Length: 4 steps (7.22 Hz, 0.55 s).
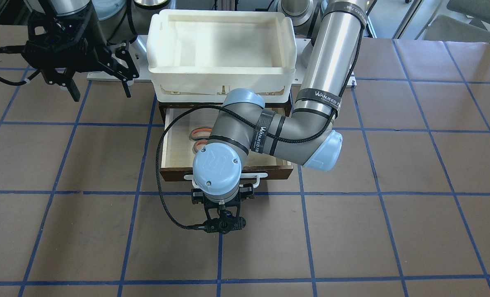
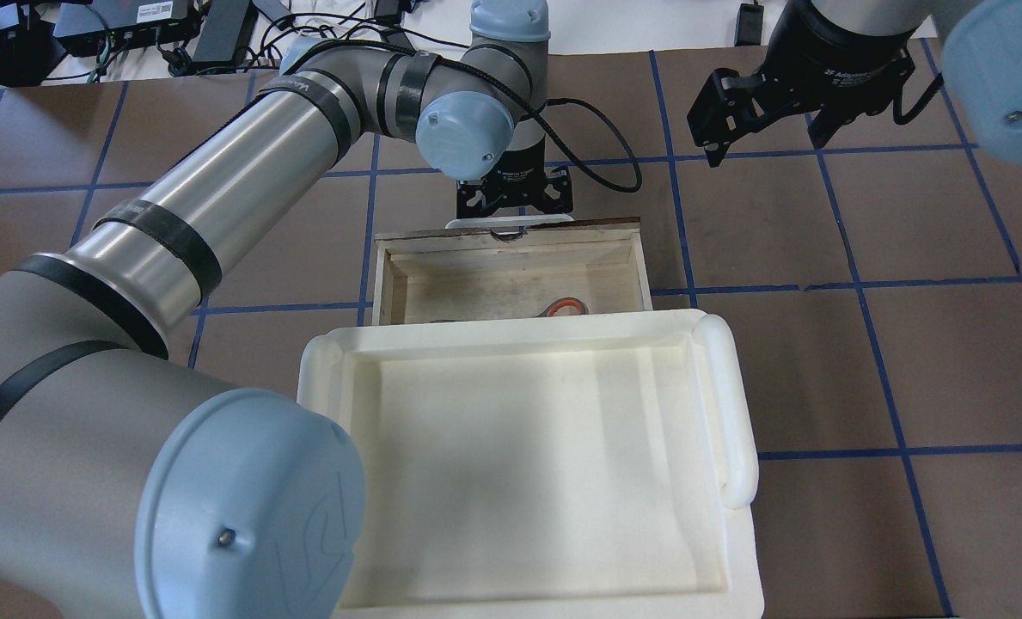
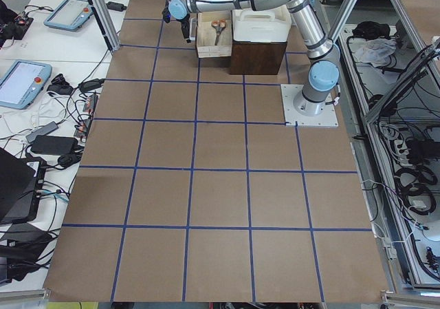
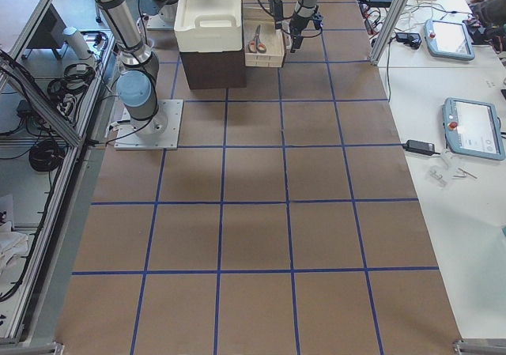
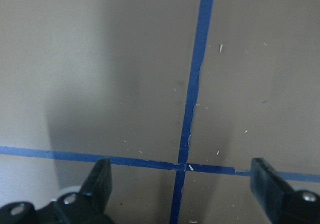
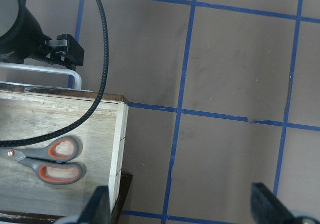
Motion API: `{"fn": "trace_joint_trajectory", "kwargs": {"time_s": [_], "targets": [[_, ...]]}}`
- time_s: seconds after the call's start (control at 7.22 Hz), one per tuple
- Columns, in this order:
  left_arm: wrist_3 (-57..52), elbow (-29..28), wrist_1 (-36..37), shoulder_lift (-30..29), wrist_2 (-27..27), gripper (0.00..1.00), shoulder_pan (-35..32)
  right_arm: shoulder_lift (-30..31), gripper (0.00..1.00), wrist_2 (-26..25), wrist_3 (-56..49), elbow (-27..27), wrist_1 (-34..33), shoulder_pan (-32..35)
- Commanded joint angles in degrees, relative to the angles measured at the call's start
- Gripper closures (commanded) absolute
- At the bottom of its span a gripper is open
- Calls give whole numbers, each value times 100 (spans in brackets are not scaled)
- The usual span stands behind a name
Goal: Put scissors in drawer and close it
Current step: 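Move the left gripper over the drawer front near its white handle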
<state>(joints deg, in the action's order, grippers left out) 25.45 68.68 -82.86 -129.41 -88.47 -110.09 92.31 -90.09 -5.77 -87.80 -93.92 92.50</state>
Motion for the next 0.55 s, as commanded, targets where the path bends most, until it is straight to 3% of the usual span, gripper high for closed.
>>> {"fn": "trace_joint_trajectory", "kwargs": {"time_s": [0.0,0.42], "targets": [[169,5,-396,152,14,0,-64,-3,0,-9,-12,0,5,-13],[205,49,-914,424,67,0,-144,-3,0,0,-12,0,-4,-13]]}}
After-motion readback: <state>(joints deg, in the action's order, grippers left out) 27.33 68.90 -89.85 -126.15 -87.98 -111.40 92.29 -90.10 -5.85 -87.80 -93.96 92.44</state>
